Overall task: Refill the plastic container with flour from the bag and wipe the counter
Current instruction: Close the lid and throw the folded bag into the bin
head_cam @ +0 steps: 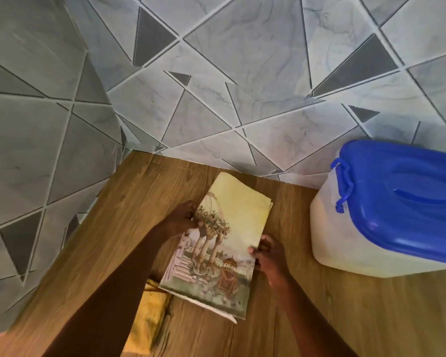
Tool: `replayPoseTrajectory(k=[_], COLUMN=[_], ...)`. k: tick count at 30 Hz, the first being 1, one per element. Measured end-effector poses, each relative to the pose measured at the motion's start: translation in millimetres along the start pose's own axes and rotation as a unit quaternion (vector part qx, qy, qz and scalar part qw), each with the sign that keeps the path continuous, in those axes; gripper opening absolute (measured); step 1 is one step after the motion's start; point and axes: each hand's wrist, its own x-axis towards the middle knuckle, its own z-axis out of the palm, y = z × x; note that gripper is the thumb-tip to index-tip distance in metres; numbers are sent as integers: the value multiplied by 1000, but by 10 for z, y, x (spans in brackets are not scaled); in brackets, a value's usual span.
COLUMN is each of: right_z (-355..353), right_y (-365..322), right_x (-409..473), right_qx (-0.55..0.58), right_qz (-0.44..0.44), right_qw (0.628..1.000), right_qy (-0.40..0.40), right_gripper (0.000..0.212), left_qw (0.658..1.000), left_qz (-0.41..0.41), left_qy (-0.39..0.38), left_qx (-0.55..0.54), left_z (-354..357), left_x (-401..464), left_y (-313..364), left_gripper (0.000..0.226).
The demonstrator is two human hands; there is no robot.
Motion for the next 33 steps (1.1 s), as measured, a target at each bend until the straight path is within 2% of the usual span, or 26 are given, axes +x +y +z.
replayPoseTrajectory(k=[2, 6, 10, 11, 13, 16, 17, 19, 21, 23, 26, 28, 30, 32, 33], right_z=[-89, -186, -282, -313, -370, -433, -457, -532, -643, -748, -812, -871, -918, -991, -1038], right_y=[-45, -110, -218, -233, -233, -193, -184, -216, -143, -34, 45, 63, 37, 79, 104], right_x=[-16, -102, -289, -340, -441, -585, -645, -815, -913, -910, -985, -1091, -1222, -1319, -1382], right_qx=[59, 161, 177, 176, 183, 260, 286, 311, 257, 135, 7, -13, -43, -58, -58], right_qz=[16, 34, 50, 58, 59, 57, 47, 12, -35, -88, -196, -216, -214, -213, -220], right_qw=[998, 985, 980, 979, 978, 960, 949, 933, 939, 956, 964, 967, 968, 967, 964], right_qy=[-26, -59, -80, -82, -78, -92, -121, -180, -227, -244, -181, -133, -123, -130, -138], right_gripper=[31, 27, 26, 28, 28, 38, 36, 14, 42, 66, 61, 49, 46, 43, 42], left_qw=[998, 984, 950, 950, 943, 908, 893, 864, 841, 829, 806, 791, 769, 775, 784], left_qz=[-6, -15, -59, -72, -106, -125, -126, -141, -149, -154, -177, -185, -170, -152, -137], left_qy=[-14, -42, -48, -37, -5, 1, 3, 7, 13, 29, 11, 8, 8, 10, 20], left_qx=[-53, -171, -302, -302, -314, -400, -432, -483, -520, -537, -565, -583, -616, -613, -606], left_z=[13, 75, 135, 152, 197, 270, 292, 357, 427, 487, 639, 782, 926, 1064, 1141], left_x=[-97, -345, -574, -641, -776, -975, -1041, -1205, -1407, -1581, -1791, -1983, -2185, -2417, -2543], left_y=[21, 20, -8, 16, 24, 0, -1, 62, 117, 139, 101, 117, 86, 79, 93], left_gripper=[33, 34, 53, 53, 51, 33, 29, 24, 23, 32, 42, 47, 56, 68, 66])
